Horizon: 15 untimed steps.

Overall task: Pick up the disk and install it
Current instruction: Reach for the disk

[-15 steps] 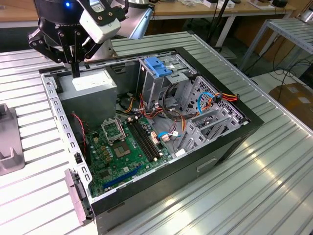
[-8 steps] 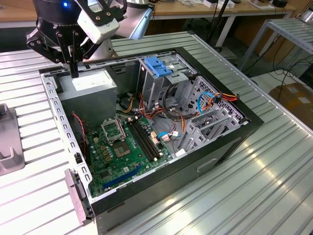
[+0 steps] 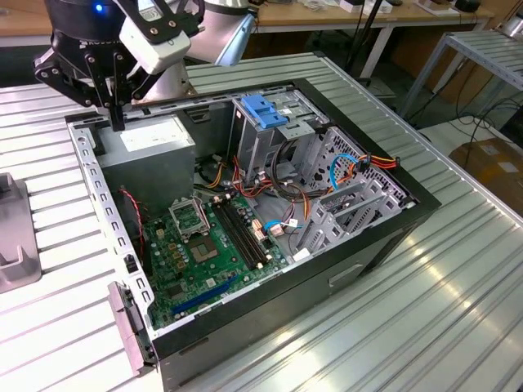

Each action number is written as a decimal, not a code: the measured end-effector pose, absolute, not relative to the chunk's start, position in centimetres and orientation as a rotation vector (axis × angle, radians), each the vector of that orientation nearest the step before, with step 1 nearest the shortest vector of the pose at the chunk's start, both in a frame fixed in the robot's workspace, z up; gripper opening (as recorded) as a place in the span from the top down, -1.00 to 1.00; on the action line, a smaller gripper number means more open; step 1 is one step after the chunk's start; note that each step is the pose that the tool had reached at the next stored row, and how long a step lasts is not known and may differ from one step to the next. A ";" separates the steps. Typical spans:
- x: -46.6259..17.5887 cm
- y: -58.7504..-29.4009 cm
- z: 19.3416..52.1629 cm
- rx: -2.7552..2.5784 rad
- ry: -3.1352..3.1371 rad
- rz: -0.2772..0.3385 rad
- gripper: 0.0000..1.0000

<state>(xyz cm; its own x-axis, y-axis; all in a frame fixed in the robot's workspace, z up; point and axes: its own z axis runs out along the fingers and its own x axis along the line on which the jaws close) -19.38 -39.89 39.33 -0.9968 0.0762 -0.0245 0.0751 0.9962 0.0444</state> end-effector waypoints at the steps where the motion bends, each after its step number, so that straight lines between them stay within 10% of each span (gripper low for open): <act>1: -19.5 -39.9 39.3 0.118 3.112 0.068 0.80; 15: -20.6 -39.9 39.3 0.118 3.112 0.068 0.80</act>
